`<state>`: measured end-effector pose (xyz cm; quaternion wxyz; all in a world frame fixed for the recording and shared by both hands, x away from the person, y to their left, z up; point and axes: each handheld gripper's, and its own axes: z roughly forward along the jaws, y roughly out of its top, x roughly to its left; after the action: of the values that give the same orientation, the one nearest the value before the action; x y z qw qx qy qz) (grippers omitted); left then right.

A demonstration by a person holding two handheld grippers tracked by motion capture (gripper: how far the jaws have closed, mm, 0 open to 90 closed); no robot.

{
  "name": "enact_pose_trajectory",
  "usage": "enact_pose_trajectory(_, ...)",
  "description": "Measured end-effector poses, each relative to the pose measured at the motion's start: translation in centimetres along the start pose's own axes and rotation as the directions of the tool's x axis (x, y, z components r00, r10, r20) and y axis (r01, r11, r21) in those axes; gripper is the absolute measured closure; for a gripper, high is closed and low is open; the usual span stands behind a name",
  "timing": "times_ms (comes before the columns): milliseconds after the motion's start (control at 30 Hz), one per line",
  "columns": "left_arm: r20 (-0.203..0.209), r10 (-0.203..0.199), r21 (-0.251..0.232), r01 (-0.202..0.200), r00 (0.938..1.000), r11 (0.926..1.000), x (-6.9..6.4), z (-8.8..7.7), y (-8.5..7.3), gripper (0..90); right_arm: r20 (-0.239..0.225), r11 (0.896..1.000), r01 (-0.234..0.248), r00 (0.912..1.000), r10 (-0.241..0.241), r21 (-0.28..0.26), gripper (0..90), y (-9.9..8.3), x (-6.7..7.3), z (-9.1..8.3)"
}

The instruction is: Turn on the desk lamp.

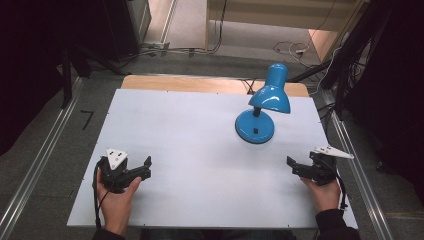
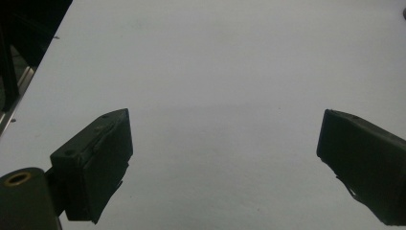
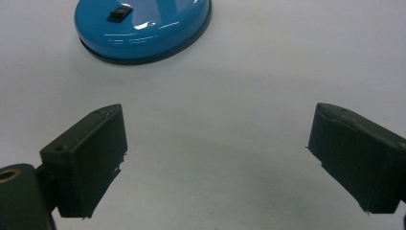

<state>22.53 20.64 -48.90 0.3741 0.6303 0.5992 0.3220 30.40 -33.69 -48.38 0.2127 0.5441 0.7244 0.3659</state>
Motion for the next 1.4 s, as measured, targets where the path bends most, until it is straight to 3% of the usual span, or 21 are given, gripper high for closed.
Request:
enact_pose_trajectory(433,0.007,-0.001,-0.002,0.001,1.0,1.0,0.2,-0.2,-0.1,6.0,-0.011,0.999,0.043,0.999,-0.043,0.033,4.4,1.4,1.6,2.2)
enact_pose_trajectory(700,0.016,0.011,-0.001,-0.011,0.9998,0.9999,-0.1,-0.3,-0.2,6.0,-0.013,0.998,0.038,0.9992,-0.038,0.043,4.5,2.0,2.4,3.6)
enact_pose_trajectory(1400,0.028,0.007,-0.002,-0.007,0.9996,1.0,0.0,-0.3,-0.2,6.0,-0.018,0.999,0.038,0.9991,-0.038,0.026,6.7,3.6,3.9,5.1)
